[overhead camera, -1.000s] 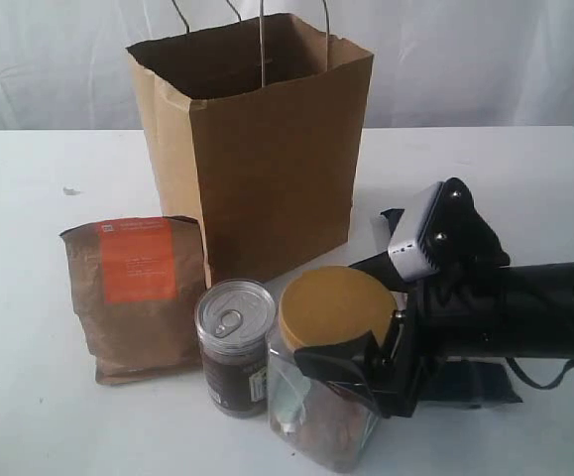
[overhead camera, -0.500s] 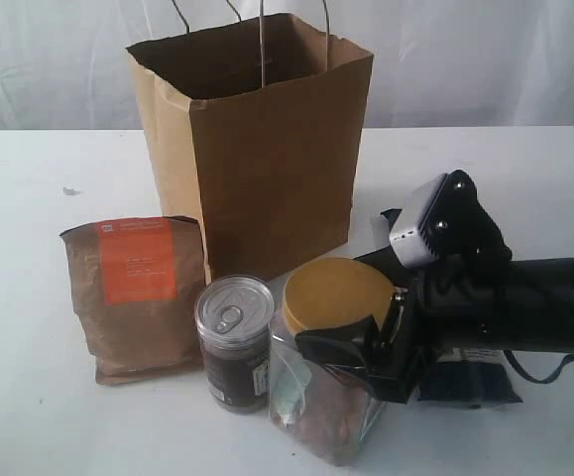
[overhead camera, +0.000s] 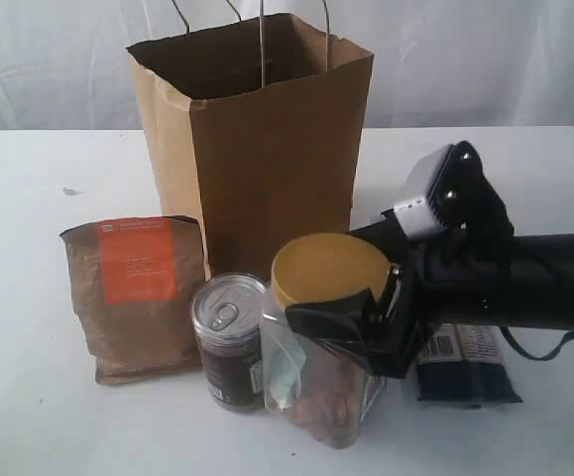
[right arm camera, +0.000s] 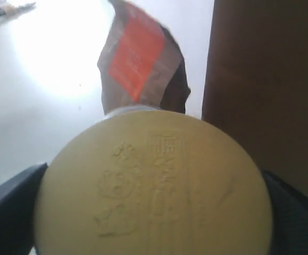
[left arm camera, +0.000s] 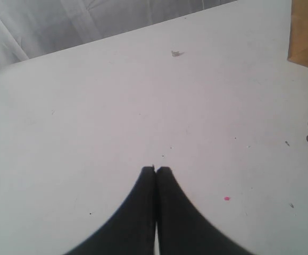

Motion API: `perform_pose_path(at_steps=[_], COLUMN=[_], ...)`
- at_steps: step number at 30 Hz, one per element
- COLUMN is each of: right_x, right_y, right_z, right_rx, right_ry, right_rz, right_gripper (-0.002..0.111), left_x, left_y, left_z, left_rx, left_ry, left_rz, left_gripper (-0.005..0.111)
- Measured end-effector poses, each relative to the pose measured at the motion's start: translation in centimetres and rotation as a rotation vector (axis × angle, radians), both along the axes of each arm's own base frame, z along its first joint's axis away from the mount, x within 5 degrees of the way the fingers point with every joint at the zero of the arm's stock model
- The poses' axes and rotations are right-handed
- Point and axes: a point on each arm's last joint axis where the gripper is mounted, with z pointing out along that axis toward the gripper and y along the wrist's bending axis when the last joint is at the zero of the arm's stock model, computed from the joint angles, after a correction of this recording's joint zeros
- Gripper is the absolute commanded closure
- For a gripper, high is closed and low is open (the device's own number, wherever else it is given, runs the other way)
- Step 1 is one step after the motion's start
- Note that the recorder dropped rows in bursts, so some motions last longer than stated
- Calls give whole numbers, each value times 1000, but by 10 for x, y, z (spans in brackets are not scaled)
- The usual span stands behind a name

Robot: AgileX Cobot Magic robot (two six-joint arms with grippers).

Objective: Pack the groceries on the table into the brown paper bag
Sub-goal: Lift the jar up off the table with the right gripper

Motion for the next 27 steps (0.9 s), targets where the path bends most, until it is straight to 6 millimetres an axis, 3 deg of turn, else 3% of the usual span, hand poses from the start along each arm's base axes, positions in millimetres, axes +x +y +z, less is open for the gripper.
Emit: perform_pose_path(at_steps=[10, 20, 27], right_x=[-19, -68, -92], right_y=[-12, -28, -36], right_z=[42, 97, 117], right_rx=[74, 222, 303], right_ry=[-41, -230, -324], right_rz=[-108, -114, -115], right_gripper=[84, 84, 84], left_x=[0, 0, 0], left_y=[0, 0, 0], left_z=[0, 0, 0], left_rx=[0, 0, 0], left_ry=[0, 0, 0], left_rz=[0, 0, 0], left_gripper=[107, 107, 107])
